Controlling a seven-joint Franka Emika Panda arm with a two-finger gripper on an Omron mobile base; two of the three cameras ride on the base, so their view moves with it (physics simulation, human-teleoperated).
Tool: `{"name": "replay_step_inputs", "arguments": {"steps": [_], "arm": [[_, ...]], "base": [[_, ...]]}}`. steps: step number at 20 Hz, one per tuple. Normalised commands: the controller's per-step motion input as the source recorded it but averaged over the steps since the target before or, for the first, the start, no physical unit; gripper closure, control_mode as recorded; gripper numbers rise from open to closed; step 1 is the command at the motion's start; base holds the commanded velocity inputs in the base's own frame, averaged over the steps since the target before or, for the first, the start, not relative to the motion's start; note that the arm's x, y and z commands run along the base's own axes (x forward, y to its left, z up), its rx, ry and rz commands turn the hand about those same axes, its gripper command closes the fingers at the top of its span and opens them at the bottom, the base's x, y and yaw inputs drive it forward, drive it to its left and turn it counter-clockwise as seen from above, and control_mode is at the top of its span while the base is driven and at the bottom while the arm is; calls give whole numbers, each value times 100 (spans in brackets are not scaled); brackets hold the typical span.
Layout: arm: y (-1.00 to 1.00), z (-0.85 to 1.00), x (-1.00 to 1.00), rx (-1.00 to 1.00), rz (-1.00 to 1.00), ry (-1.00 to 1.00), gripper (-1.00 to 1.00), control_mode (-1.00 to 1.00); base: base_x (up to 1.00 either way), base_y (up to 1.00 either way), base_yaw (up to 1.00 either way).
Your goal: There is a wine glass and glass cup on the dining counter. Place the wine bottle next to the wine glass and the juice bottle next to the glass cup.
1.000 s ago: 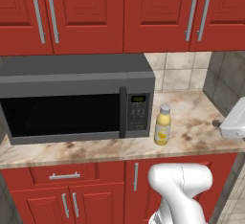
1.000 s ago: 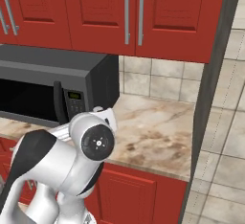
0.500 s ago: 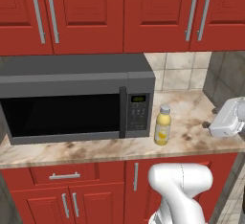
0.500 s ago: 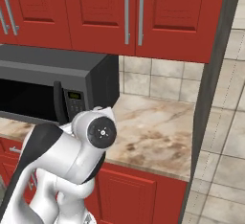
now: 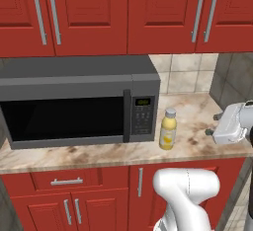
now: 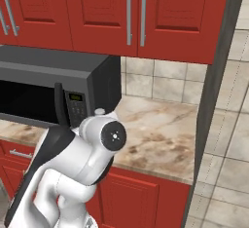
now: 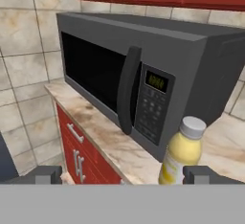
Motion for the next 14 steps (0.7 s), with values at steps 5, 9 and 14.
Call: {"name": "replay_step_inputs", "arguments": {"steps": [5,9,14], "arm": [[14,-40,20,4,0,-13,-100,-100],[15,-31,24,2,0,-8,-100,-100],[29,-32,16,0,-1,-7,-100,-100]], "base": [[0,0,0],[0,0,0],[0,0,0]]}}
